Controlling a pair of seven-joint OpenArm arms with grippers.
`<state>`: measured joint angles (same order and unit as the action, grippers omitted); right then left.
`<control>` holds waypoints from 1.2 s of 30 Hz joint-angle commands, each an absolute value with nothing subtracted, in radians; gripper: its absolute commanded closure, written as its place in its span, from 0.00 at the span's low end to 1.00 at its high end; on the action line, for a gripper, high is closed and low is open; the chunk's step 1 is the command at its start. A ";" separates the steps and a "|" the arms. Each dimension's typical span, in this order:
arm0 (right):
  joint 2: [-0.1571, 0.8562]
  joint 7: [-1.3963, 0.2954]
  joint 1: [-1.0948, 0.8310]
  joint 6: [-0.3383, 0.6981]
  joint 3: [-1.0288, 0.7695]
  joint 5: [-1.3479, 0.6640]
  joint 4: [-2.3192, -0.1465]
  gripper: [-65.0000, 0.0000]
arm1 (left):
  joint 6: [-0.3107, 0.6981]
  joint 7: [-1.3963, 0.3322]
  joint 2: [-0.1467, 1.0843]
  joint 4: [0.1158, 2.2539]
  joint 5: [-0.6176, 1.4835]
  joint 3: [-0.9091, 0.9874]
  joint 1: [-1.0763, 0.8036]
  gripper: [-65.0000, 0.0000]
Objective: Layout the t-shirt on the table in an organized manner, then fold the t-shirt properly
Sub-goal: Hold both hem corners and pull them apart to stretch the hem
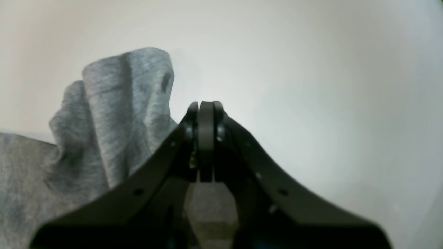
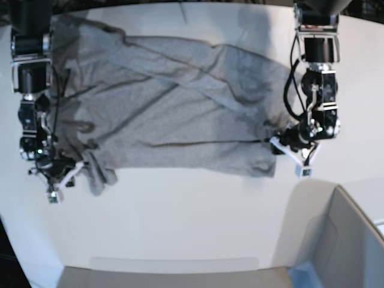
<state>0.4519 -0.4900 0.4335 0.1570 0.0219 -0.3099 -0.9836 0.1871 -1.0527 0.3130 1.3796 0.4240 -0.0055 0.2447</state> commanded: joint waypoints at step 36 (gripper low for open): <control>0.475 -0.466 0.449 0.157 0.016 -0.309 -1.004 1.00 | 0.329 -1.027 0.283 1.297 0.438 0.001 0.318 1.00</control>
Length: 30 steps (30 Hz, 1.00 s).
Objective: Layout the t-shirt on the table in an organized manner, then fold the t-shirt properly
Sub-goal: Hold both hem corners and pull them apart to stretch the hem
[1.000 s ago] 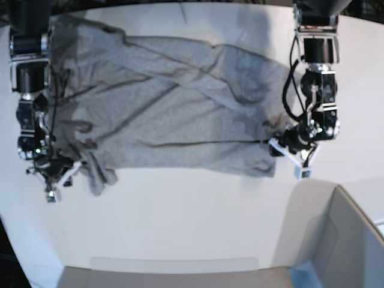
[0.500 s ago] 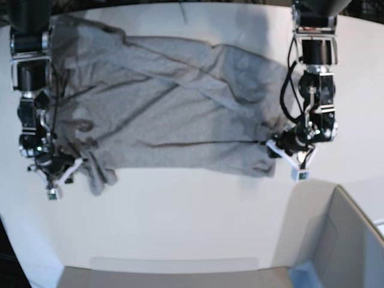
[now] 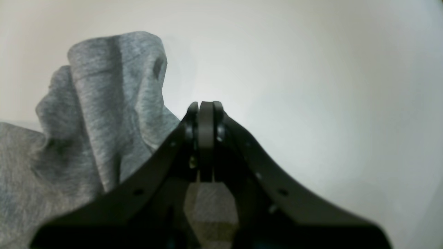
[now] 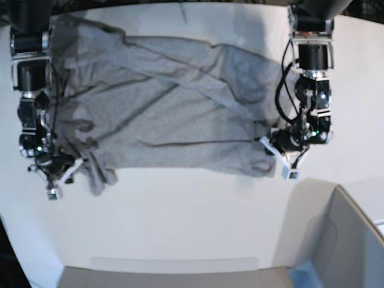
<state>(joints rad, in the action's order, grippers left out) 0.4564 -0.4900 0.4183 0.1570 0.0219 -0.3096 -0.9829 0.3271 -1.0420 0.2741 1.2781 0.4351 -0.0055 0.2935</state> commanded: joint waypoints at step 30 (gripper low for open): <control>0.470 -0.464 0.473 0.159 0.016 -0.309 -1.073 1.00 | 0.325 -1.027 0.282 1.356 0.364 -0.001 0.349 0.62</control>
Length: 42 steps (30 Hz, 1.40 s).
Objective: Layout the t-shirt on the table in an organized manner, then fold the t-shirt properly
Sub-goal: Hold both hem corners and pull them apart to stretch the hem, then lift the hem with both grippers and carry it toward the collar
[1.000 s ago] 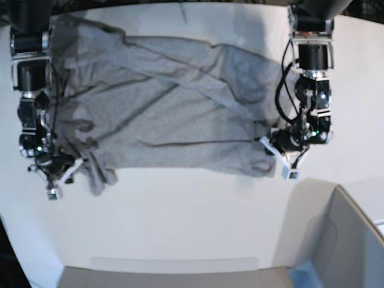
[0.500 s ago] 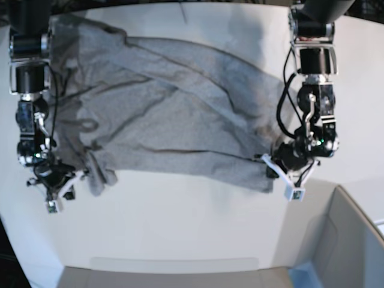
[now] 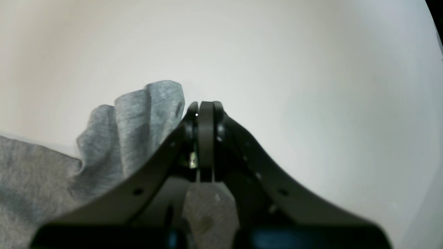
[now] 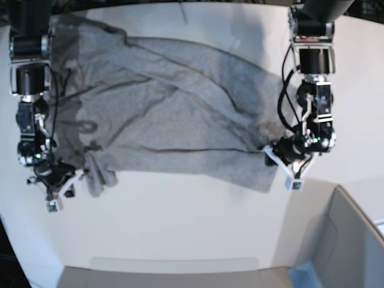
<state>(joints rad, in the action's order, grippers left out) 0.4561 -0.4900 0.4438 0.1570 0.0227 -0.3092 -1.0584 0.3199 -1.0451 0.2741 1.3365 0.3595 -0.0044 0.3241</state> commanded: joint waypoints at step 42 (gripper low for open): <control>0.470 -0.458 0.487 0.159 0.015 -0.309 -1.127 1.00 | 0.323 -1.066 0.280 1.388 0.360 -0.008 0.420 0.79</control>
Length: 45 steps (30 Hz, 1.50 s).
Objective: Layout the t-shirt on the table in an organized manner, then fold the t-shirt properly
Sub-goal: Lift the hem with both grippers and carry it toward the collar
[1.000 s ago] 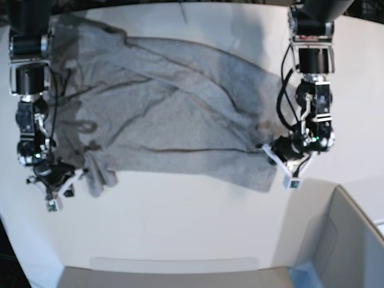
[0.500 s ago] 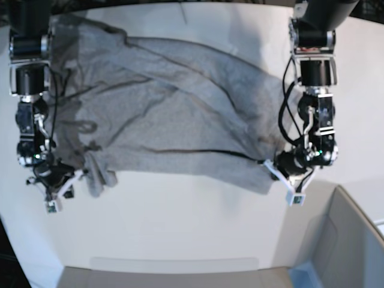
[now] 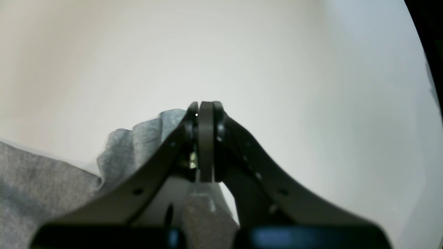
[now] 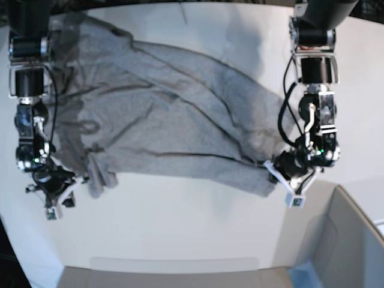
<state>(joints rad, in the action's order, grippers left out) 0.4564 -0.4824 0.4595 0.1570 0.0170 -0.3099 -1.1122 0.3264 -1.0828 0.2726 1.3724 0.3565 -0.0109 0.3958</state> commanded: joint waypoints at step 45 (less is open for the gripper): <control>0.473 -0.464 0.464 0.159 0.016 -0.309 -1.132 1.00 | 0.326 -0.920 0.280 1.173 0.363 -0.010 0.512 0.57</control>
<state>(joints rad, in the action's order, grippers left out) 0.4568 -0.4908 0.4320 0.1570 0.0227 -0.3092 -1.1130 0.3229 -0.9382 0.2707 1.1553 0.3595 -0.0113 0.4873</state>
